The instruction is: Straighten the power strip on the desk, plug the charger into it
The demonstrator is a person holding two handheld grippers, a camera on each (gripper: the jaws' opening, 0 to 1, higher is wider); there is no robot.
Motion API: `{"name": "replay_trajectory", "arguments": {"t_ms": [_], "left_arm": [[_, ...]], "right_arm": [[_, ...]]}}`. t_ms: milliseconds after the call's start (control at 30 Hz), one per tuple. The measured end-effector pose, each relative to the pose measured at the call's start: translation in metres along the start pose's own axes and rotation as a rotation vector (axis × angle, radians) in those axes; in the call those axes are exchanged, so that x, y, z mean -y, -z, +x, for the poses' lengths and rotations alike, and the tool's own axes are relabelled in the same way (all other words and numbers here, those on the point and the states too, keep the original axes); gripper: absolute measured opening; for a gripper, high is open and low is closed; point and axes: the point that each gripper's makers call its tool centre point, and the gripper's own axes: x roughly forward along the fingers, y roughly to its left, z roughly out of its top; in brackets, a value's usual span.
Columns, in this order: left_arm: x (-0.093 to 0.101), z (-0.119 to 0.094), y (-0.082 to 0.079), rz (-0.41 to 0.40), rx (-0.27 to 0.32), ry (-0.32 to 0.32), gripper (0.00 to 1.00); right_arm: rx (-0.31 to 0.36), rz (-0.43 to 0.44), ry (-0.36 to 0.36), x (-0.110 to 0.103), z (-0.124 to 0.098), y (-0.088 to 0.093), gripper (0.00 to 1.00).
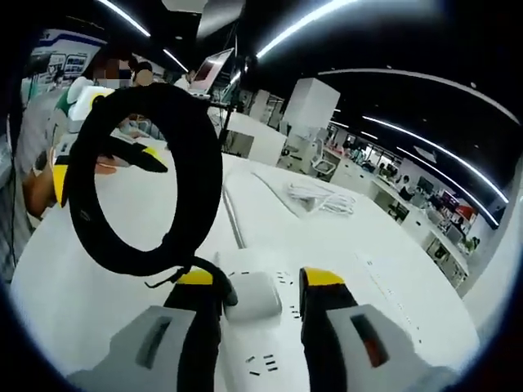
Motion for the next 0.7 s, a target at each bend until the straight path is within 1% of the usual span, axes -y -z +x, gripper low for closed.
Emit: {"name": "replay_trajectory", "arguments": {"t_ms": [67, 167, 233, 333, 467, 700], "left_arm": [[0.000, 0.001, -0.001, -0.001, 0.012, 0.010, 0.95], [0.002, 0.003, 0.000, -0.022, 0.019, 0.028, 0.95], [0.003, 0.003, 0.000, -0.023, 0.020, 0.030, 0.95], [0.004, 0.004, 0.001, -0.008, 0.013, 0.030, 0.95], [0.004, 0.006, 0.003, -0.018, 0.014, 0.030, 0.95], [0.010, 0.006, 0.001, -0.013, 0.016, 0.046, 0.95]], "right_arm": [[-0.006, 0.001, -0.008, -0.001, 0.001, 0.000, 0.32], [-0.015, -0.020, -0.024, -0.005, 0.002, -0.001, 0.27], [-0.025, -0.040, -0.024, -0.005, 0.003, -0.001, 0.27], [-0.039, -0.037, -0.026, -0.004, 0.004, -0.001, 0.27], [-0.066, -0.055, -0.023, -0.005, 0.002, 0.001, 0.27], [-0.080, -0.050, -0.022, -0.005, 0.001, 0.004, 0.27]]}}
